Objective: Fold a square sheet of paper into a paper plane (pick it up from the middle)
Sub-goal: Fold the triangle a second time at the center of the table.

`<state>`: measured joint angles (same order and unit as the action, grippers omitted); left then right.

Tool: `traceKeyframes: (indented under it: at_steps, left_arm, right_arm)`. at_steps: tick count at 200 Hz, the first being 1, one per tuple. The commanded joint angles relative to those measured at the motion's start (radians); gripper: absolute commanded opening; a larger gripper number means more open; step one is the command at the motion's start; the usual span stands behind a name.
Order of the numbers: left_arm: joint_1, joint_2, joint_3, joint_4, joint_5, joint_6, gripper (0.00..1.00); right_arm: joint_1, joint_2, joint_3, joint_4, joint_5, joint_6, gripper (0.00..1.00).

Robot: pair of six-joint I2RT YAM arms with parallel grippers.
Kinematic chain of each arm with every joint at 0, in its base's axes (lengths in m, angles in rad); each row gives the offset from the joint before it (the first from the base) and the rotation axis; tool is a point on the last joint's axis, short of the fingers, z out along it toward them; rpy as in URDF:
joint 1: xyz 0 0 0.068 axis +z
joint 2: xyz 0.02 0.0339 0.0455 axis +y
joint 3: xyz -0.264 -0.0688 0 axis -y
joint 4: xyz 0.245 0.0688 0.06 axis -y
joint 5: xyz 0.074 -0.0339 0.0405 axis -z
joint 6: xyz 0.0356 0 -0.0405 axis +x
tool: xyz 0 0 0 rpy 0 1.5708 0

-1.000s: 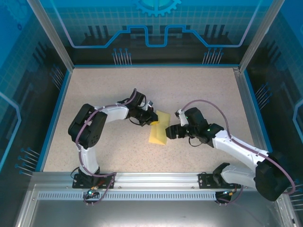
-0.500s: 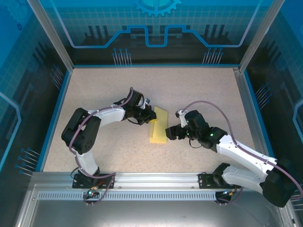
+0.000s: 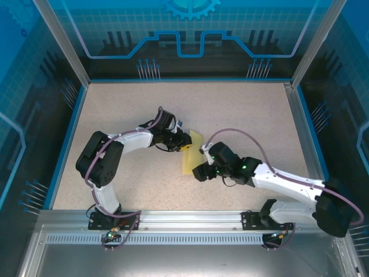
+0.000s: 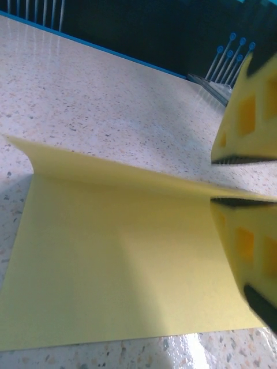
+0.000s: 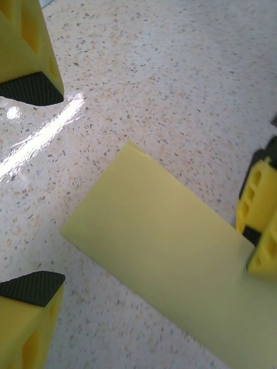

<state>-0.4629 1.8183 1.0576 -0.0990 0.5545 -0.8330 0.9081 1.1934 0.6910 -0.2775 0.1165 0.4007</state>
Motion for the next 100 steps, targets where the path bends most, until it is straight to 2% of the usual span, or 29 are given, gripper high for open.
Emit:
traceKeyframes:
  at_steps: [1,14,59,100]
  left_arm:
    - [-0.016,0.028,0.047,-0.039,0.022,0.015,0.3]
    - [-0.022,0.036,0.06,-0.048,0.027,0.023,0.33]
    - [-0.029,0.044,0.08,-0.063,0.033,0.032,0.35]
    - [-0.029,0.042,0.084,-0.07,0.035,0.035,0.35]
  right_arm:
    - [0.064,0.071,0.067,-0.026,0.094,-0.021,0.8]
    - [0.092,0.119,0.099,-0.032,0.124,-0.02,0.81]
    - [0.178,0.277,0.224,-0.062,0.194,-0.035,0.82]
    - [0.224,0.408,0.312,-0.155,0.378,0.029,0.81]
